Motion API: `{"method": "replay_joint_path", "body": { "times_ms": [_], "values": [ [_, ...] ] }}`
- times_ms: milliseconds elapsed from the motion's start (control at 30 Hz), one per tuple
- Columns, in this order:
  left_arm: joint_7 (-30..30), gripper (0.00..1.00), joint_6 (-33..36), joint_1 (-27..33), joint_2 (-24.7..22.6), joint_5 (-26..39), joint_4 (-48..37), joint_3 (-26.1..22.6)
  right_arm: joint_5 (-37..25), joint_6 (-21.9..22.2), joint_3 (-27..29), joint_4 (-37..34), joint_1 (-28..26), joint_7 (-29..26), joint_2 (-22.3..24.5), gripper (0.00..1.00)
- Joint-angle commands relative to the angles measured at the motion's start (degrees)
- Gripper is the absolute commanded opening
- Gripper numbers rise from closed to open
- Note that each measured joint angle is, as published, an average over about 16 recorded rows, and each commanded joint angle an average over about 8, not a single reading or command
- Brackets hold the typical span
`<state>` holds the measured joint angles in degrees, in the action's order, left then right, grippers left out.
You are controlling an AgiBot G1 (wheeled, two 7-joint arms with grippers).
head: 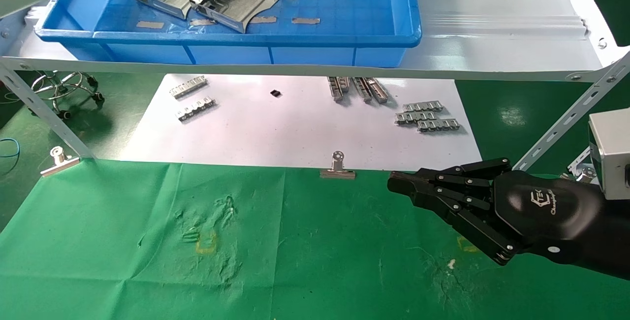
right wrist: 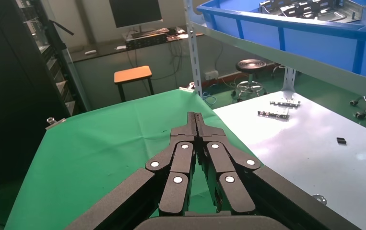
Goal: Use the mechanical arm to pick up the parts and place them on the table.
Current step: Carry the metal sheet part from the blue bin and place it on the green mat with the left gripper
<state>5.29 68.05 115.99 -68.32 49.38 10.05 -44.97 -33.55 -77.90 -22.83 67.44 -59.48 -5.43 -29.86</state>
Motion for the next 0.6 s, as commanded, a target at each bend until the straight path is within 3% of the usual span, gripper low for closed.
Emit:
{"method": "replay_joint_path", "body": {
  "times_ms": [33,333,600],
  "values": [
    [1.71,0.0,4.27,0.12,1.83,-0.83,-0.16,0.53,0.0,0.0,0.0,0.0,0.0,0.0,0.0,0.0],
    [8.18,0.0,20.72,0.09,8.42,-1.2,0.5,0.38,0.0,0.0,0.0,0.0,0.0,0.0,0.0,0.0],
    [11.55,0.0,23.6,-3.3,13.82,-2.74,8.51,-1.32,0.0,0.0,0.0,0.0,0.0,0.0,0.0,0.0]
  ]
}}
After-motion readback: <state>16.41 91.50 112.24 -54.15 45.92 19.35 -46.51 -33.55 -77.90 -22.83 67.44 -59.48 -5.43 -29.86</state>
